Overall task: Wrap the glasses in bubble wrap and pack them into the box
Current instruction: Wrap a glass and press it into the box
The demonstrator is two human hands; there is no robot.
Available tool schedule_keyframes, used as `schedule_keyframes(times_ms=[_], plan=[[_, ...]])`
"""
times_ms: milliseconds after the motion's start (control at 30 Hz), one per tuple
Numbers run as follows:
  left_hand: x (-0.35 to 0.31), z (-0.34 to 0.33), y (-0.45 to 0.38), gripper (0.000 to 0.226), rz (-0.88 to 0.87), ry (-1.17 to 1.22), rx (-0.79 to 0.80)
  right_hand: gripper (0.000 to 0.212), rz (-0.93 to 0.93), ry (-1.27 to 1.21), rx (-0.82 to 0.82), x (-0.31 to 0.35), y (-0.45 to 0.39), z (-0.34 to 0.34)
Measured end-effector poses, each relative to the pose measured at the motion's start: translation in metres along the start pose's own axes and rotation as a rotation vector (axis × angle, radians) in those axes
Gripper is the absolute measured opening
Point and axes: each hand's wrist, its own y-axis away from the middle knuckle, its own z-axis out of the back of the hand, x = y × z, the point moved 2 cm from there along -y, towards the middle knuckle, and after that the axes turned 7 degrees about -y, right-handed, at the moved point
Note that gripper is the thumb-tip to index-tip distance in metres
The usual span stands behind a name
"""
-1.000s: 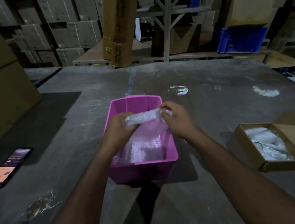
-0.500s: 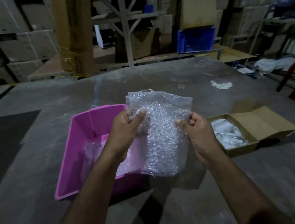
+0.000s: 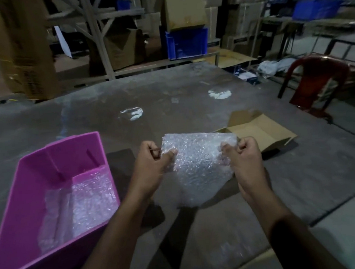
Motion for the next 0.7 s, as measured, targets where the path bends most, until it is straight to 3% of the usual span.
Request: schedule_keyframes(times_ms=[100,233,333,500,600,700], plan=[[0.002,-0.015,0.003,0.039,-0.006,-0.028,0.017,0.032,0.018,0.002,0.049,-0.003,-0.011,0.009],[0.002,-0.031,0.001,0.014,-0.013,0.064,0.151,0.017,0.041,0.030,0.174,-0.002,-0.021,0.018],[-0.001,-0.042,0.002,0.033,0.007,0.075,0.164,0.020,0.002,0.025,0.274,0.000,-0.031,0.026],[-0.002,-0.054,-0.001,0.034,0.018,0.057,0.044,0.028,-0.060,0.011,0.427,-0.006,-0.052,0.038],[-0.003,-0.060,-0.001,0.032,0.015,-0.089,0.042,0.036,-0.038,0.050,0.462,-0.005,-0.060,0.044],[-0.004,-0.064,-0.004,0.021,-0.049,-0.336,0.026,0.027,0.006,0.143,0.490,-0.008,-0.069,0.051]])
